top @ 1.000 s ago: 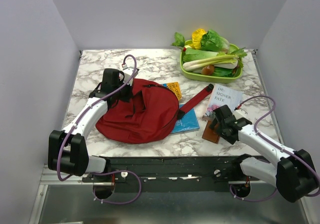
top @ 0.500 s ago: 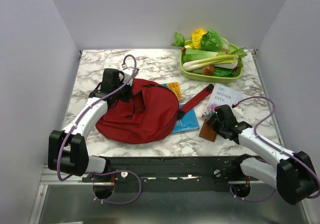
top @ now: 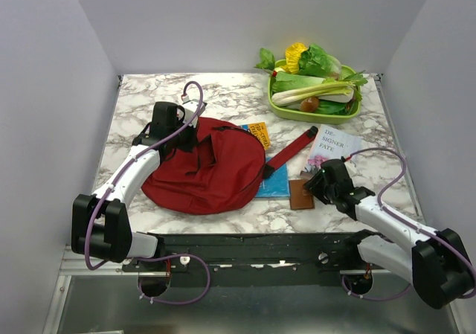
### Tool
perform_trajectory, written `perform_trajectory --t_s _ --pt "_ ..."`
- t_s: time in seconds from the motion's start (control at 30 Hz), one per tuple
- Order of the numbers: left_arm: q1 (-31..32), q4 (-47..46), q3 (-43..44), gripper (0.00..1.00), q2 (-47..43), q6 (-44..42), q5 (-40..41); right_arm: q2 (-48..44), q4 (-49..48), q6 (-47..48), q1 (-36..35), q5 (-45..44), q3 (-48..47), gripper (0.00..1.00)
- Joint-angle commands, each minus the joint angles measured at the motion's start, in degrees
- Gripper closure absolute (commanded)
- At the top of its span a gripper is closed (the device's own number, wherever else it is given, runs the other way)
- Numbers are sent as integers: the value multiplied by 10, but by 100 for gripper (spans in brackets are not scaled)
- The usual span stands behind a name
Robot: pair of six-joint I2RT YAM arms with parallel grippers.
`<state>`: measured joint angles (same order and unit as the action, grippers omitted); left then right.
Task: Pack the student bag
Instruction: Pick up the personal item from the center of the board.
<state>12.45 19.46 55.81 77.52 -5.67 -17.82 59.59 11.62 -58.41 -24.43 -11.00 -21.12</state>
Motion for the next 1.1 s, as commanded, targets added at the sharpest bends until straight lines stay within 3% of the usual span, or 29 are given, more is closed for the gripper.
perform_trajectory --t_s 0.0,0.3,0.8,0.93,1.07 --pt "-2 5 16 100 -5 9 -18 -48 20 3 -10 49 20 49" --pt "-1 0 19 100 3 15 -20 -150 11 21 -12 92 56 51" --pt "3 0 26 100 4 21 -20 -114 -32 53 -33 124 43 56" --pt "3 1 28 100 4 19 -20 -97 0 64 -33 88 19 74" --pt "3 5 29 100 4 16 -20 -113 90 105 -33 42 -59 84"
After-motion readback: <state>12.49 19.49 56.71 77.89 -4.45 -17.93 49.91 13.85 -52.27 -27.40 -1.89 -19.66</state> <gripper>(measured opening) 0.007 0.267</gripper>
